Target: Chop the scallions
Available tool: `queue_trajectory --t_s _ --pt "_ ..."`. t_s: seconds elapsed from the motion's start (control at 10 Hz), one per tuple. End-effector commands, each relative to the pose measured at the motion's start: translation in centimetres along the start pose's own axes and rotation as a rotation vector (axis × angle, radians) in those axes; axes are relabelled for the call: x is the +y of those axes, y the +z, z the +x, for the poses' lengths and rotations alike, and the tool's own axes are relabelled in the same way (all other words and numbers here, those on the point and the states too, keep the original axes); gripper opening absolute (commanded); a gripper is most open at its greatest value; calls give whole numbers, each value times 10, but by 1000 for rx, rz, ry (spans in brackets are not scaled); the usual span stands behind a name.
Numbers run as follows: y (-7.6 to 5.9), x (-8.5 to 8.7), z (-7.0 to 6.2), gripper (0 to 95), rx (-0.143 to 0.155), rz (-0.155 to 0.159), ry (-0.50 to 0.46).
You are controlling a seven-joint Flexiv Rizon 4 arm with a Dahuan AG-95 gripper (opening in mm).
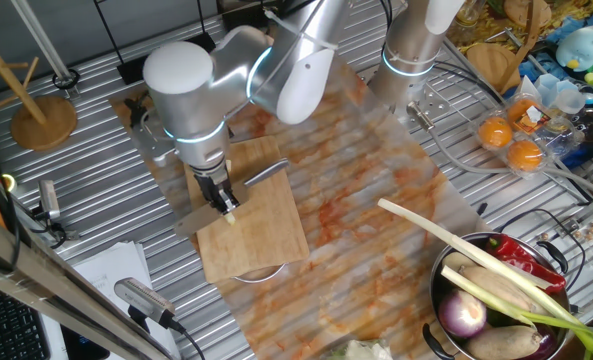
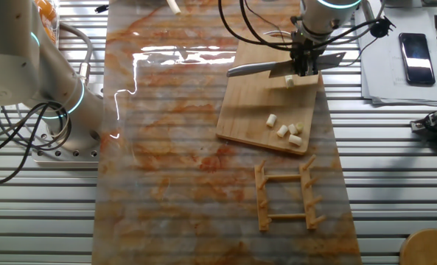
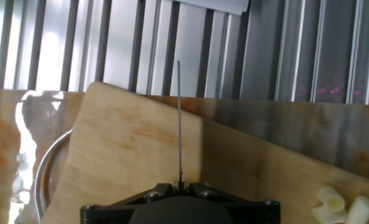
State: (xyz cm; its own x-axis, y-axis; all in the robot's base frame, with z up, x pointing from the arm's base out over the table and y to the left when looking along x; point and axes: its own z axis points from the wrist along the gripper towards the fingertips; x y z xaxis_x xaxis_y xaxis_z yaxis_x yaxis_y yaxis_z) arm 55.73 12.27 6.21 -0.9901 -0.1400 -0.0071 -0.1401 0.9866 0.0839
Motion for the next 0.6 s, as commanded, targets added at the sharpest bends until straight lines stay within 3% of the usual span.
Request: queue_trajectory --t_s 0.1,0.6 --pt "1 -1 0 0 5 17 -2" --pt "2 -2 1 0 4 16 0"
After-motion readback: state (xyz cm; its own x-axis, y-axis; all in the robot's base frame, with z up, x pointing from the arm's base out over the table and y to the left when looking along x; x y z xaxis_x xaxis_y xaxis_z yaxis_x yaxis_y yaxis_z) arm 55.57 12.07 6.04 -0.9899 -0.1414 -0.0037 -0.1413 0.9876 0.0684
